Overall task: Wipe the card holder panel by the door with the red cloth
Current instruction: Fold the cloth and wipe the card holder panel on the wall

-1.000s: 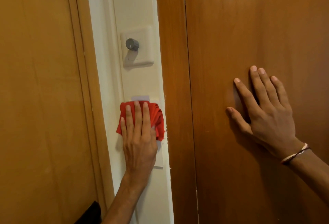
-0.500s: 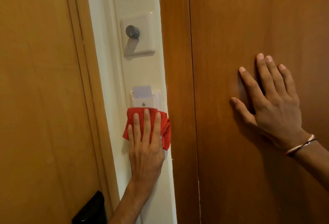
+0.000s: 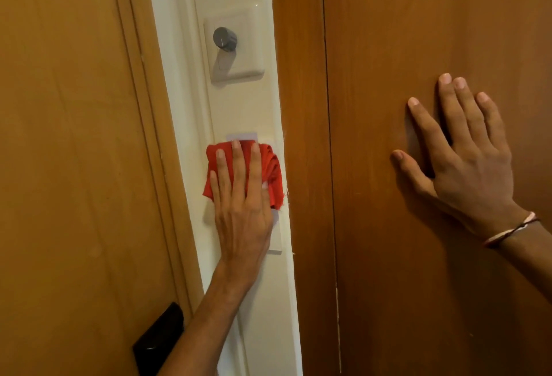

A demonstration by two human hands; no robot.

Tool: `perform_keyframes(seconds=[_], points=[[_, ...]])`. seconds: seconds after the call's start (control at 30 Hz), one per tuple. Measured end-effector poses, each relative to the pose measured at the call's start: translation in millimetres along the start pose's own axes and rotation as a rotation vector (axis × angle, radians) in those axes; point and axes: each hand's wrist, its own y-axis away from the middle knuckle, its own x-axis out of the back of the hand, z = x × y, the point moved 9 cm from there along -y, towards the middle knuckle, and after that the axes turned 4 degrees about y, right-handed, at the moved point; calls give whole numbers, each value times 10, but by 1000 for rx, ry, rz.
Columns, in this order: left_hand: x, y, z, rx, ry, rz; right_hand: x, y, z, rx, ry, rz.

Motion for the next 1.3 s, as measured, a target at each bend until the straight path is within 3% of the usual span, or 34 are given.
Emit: perform_keyframes(seconds=[0.17,0.33,0.43,0.57,0.73,0.9,1.07,1.17,1.3], points=[[-185,373,-35,-112,-132,-71,12,20,-3,-17,-2,20],[-103,139,-22,6,-39,-41,0,13,7,-9,8,9],[-210,417,31,-59,-103,-74,5,30,13,-17,-4,25],[-106,73,-25,-26,-83,-1,-2,17,2,-1,18,13],[-236,481,-12,-103,-140,-79,7,25,16,-19,21,29],[-158,130,-16,-11,-85,-42,14,14,-2,-8,26,12],[-176,303,14,-93,-97,-61,26,25,9,-20,13,12],[-81,-33,3,-2,-43,-25,12,17,-5,-11,26,8],[-186,381,38,-49,-73,-79,5,26,6,-25,18,0]])
